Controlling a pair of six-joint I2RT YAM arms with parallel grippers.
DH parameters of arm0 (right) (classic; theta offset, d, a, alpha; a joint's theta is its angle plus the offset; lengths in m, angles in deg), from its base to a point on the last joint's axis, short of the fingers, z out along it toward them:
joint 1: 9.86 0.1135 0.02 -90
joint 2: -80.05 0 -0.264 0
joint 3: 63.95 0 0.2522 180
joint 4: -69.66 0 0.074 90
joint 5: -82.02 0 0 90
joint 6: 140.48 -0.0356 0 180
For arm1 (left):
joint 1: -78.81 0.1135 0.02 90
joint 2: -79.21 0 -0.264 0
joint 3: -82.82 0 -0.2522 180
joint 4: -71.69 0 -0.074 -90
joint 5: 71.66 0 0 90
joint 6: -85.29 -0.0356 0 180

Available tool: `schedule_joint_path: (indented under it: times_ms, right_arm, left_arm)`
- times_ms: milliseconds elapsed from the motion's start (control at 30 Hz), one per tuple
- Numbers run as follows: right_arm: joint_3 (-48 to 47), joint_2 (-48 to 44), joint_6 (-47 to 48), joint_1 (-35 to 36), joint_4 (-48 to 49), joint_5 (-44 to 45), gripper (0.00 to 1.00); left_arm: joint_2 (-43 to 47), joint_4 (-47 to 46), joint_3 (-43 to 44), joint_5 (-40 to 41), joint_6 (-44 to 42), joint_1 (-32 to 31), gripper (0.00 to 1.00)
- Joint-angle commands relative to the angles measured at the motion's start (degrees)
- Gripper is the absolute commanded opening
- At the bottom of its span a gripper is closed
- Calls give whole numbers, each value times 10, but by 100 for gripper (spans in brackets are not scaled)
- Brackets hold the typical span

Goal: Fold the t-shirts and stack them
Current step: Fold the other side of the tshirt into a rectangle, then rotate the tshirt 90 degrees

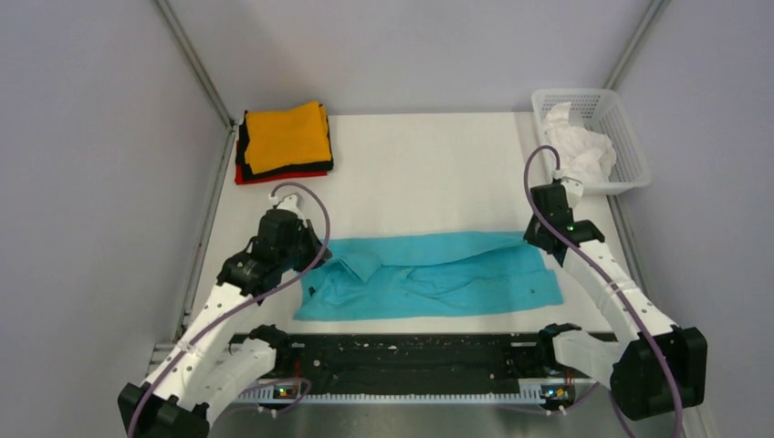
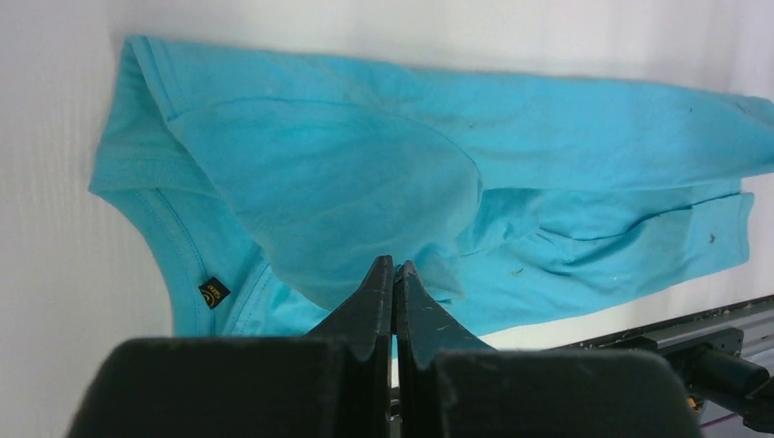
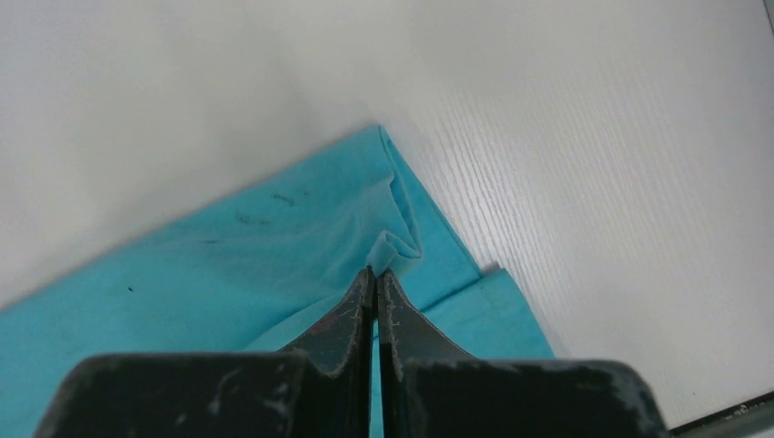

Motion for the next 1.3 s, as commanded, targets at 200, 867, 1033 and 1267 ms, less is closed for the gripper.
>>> schedule_joint_path:
  times_ms: [200, 867, 1033, 1267]
  right_arm:
    - [-2, -32, -21, 4, -43, 37, 0]
    - [0, -114, -72, 4, -116, -12, 74]
    - [73, -93, -35, 4, 104, -265, 89]
    - [111, 55, -24, 6, 255, -360, 99]
  left_arm:
    - [68, 55, -45, 21, 58, -1, 0]
    - [140, 144, -21, 71, 187, -2, 99]
    - [12, -89, -77, -42, 182, -4, 99]
    - [-218, -264, -83, -8, 198, -3, 99]
